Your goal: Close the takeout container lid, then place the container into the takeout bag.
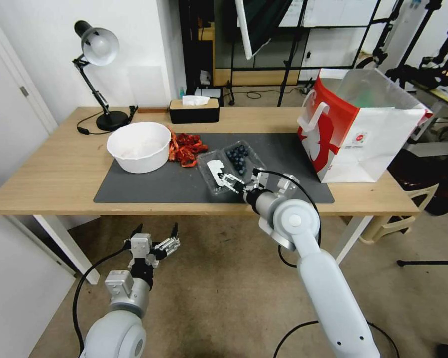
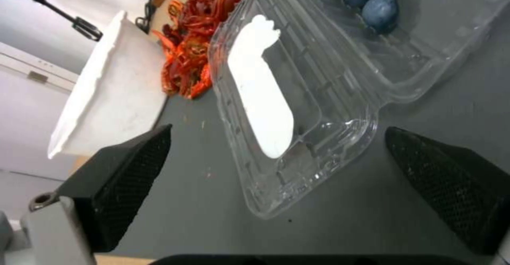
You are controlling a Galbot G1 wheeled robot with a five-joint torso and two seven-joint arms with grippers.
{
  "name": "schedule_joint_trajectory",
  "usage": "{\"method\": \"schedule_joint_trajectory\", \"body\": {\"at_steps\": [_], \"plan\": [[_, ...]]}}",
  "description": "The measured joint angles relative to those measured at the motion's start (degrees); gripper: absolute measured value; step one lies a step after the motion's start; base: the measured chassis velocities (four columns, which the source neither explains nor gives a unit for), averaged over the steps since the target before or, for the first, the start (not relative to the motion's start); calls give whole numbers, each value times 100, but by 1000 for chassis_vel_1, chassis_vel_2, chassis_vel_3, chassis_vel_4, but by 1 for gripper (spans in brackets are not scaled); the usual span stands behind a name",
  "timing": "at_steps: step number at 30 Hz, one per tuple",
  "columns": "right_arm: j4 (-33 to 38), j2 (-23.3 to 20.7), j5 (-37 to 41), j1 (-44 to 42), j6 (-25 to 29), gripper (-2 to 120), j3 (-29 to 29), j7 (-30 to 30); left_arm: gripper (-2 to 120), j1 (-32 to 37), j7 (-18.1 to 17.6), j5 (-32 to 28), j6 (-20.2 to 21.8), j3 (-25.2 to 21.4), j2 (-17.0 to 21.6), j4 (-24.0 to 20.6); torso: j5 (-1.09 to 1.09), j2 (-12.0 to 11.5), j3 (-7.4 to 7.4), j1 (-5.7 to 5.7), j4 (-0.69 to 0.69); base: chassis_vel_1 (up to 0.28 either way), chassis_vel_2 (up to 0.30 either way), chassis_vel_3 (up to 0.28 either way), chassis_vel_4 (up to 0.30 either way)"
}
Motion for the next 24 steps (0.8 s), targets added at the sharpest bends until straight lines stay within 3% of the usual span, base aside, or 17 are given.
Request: {"method": "schedule_joint_trajectory", "body": {"at_steps": [19, 24], "plan": [[-439, 104, 250, 458, -172, 100, -75, 216, 100, 0, -47, -4, -50, 0, 10, 27, 0, 0, 0, 0, 0, 0, 0, 0, 0], [-507, 116, 38, 504, -93, 100, -94, -22, 100, 14, -54, -5, -71, -5, 2, 28, 0, 0, -1, 0, 0, 0, 0, 0, 0]]}}
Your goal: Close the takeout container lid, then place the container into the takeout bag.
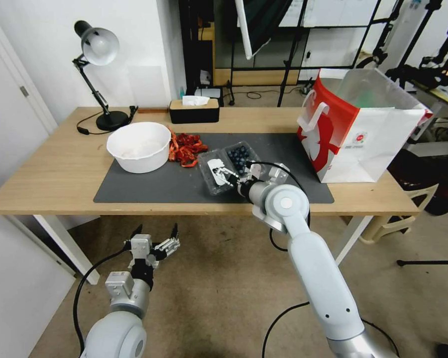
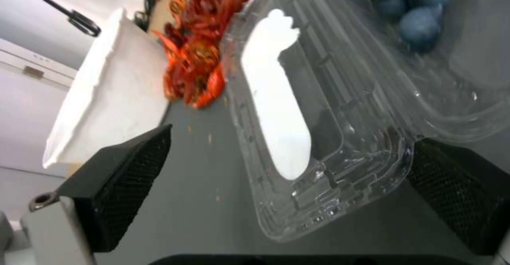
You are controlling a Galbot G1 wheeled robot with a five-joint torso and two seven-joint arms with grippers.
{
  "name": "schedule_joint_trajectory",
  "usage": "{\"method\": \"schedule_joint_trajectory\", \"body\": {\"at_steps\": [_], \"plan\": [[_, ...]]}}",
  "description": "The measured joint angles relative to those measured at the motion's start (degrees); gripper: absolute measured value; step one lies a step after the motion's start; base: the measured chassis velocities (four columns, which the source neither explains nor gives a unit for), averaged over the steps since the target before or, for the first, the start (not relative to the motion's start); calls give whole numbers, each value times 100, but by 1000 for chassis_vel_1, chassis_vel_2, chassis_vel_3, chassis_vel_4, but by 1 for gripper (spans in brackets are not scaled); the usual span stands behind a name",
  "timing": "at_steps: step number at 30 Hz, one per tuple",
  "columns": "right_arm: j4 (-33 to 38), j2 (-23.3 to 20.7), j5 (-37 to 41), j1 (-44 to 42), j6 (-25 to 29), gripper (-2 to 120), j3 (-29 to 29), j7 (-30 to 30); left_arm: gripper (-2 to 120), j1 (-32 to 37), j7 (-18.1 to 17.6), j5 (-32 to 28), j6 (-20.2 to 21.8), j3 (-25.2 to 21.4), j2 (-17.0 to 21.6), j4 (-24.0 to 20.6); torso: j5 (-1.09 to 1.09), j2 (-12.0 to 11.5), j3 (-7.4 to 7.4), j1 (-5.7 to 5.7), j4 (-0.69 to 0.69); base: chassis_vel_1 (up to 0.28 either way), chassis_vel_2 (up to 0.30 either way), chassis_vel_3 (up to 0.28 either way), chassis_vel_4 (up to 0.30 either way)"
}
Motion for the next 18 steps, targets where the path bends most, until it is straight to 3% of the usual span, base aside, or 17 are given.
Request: {"method": "schedule_joint_trajectory", "body": {"at_steps": [9, 18], "plan": [[129, -43, -989, -167, 274, 100, -198, -812, 100, 59, -16, 7, -50, -30, -16, -19, -1, 0, 0, 0, -1, 0, 0, 0, 0], [95, 53, -1186, -179, 320, 100, -296, -932, 100, 113, -37, 10, -116, -52, -23, -38, 0, 0, 0, 0, 0, 0, 0, 0, 0]]}}
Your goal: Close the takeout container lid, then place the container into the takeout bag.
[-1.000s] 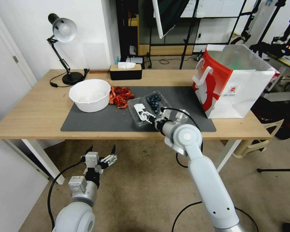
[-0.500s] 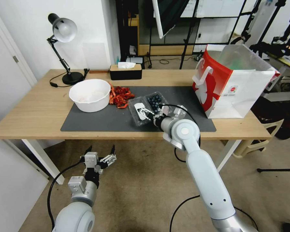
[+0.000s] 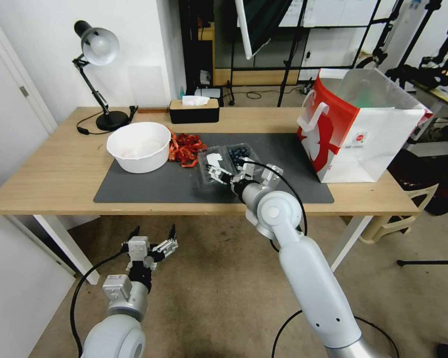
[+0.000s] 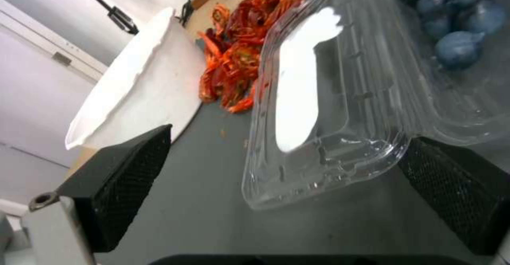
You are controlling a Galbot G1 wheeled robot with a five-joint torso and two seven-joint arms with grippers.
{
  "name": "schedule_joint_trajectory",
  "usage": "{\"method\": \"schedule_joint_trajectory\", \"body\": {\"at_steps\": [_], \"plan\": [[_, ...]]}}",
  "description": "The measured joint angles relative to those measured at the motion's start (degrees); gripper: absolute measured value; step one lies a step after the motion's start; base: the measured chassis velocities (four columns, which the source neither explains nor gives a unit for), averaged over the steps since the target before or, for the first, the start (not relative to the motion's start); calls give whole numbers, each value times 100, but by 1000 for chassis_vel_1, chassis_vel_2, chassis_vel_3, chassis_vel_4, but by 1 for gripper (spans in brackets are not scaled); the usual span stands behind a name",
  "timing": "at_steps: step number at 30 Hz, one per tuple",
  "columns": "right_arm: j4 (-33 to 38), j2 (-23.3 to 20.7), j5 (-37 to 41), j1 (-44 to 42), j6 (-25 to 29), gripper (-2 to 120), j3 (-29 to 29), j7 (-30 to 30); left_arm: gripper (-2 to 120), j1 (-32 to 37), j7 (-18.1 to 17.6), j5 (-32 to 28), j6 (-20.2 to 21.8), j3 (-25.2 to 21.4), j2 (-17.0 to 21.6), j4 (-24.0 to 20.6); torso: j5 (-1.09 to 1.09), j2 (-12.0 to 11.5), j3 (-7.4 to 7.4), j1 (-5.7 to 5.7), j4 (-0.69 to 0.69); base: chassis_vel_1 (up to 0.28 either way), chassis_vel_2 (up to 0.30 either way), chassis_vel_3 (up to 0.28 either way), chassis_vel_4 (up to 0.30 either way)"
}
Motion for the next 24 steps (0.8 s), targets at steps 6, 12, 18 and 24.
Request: {"method": "schedule_joint_trajectory", "body": {"at_steps": [6, 12, 18, 24], "plan": [[-173, 194, -111, 64, 6, 100, -150, -34, 100, 80, -12, 11, -75, -60, -1, -23, 0, 0, 0, 0, 0, 0, 0, 0, 0], [-232, 306, -166, 56, -8, 100, -250, -21, 100, 134, -27, 31, -116, -79, -21, -59, 0, 0, 0, -1, 0, 0, 0, 0, 0], [-207, 329, -173, 13, -41, 100, -307, 26, 100, 157, -39, 28, -142, -94, -7, -66, 0, 0, 0, 0, 0, 0, 0, 0, 0], [-170, 329, -169, -47, -58, 100, -311, 74, 100, 159, -45, 25, -143, -94, -6, -91, 0, 0, 0, 0, 0, 0, 0, 0, 0]]}}
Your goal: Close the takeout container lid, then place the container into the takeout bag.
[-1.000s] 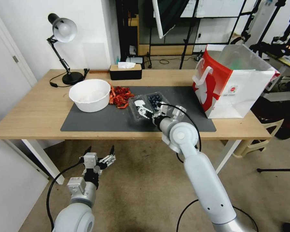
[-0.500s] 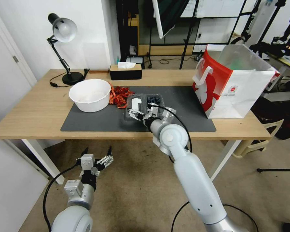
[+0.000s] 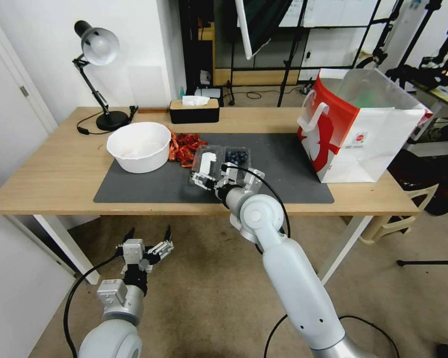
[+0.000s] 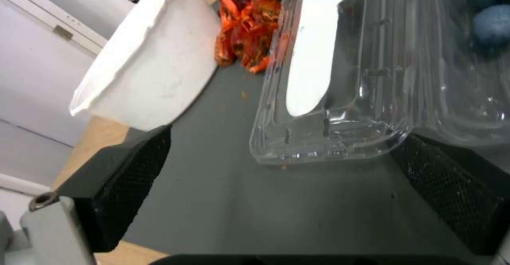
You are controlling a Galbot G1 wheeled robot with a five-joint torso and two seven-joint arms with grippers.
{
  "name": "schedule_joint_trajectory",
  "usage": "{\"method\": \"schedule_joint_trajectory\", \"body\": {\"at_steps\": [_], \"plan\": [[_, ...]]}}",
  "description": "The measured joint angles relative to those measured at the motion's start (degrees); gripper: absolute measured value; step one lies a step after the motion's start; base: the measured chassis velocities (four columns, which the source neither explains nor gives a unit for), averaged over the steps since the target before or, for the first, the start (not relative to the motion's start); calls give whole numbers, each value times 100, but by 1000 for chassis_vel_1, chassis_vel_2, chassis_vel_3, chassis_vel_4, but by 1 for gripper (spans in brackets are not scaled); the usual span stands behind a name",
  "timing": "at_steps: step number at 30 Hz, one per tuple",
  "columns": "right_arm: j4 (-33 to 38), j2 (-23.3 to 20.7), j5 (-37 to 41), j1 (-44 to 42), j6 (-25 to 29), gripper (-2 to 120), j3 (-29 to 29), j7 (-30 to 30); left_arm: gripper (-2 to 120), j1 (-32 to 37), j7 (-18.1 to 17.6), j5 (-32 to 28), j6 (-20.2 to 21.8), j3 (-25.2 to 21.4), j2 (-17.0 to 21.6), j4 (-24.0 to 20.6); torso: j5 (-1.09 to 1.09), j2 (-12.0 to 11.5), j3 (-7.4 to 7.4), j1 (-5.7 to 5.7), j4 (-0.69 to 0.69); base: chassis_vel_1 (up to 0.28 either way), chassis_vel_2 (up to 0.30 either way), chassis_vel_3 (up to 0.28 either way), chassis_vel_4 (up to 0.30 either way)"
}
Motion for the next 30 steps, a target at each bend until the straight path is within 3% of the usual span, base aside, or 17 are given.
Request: {"method": "schedule_joint_trajectory", "body": {"at_steps": [12, 21, 24, 30], "plan": [[134, -19, 80, -134, -36, 100, 8, 81, 100, 62, -4, 31, -36, 16, -24, -6, 0, 0, 0, 0, 0, 0, 0, 0, 0], [811, -216, 0, -509, -94, 100, 31, 87, 100, 93, -16, 98, -66, 47, -52, -22, 0, 0, 0, 0, 1, 0, 0, 0, 0], [1108, -392, -382, -698, -45, 100, 67, -124, 100, 108, -17, 100, -68, 40, -52, -48, 0, 0, 0, 0, 0, 0, 0, 0, 0], [1666, -1031, -2526, -1370, 642, 100, 371, -1194, 100, 126, -4, 97, -77, 33, -42, -91, 2, 0, 0, 0, 0, 0, 0, 0, 0]]}}
